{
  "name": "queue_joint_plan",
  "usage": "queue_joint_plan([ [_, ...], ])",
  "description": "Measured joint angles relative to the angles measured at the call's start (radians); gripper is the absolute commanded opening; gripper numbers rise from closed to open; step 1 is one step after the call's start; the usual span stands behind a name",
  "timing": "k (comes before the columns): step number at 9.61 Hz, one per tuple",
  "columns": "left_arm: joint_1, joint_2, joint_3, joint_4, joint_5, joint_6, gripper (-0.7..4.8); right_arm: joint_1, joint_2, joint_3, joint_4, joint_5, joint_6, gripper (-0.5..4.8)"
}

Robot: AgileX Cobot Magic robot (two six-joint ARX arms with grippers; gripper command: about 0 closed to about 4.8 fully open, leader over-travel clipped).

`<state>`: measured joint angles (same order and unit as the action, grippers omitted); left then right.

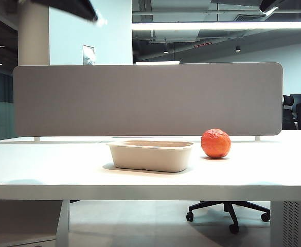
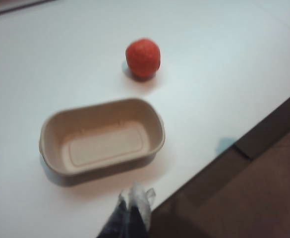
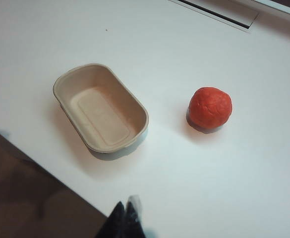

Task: Pick up the orange and place it into the paper lunchbox.

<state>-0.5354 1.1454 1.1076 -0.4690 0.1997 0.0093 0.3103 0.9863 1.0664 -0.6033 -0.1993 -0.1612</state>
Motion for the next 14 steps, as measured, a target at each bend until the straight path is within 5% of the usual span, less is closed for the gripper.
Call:
queue_joint_plan([
  [1,0.000,0.000,0.029,0.000,0.000,0.001,-0.06,0.000,0.011,0.000,0.010,0.002,0.000,4.79],
  [2,0.000,-0.003,0.068,-0.127,0.017,0.043,-0.06,-0.003,0.212,-0.001,0.343,0.045,0.045,4.79],
  [3,0.000,-0.005,0.141,-0.176,0.070,0.043,-0.06,-0.096,0.524,-0.001,0.722,-0.033,0.061,4.79],
  [8,0.000,-0.004,0.141,-0.182,0.070,0.043,-0.06,-0.169,0.747,0.000,1.004,-0.112,0.172,4.79],
  [10,0.000,-0.005,0.141,-0.182,0.070,0.043,-0.06,-0.163,0.923,0.049,1.184,-0.044,0.169,4.79],
  [14,0.000,-0.004,0.141,-0.184,0.070,0.043,-0.06,-0.139,1.063,0.163,1.189,-0.039,0.163,4.79],
])
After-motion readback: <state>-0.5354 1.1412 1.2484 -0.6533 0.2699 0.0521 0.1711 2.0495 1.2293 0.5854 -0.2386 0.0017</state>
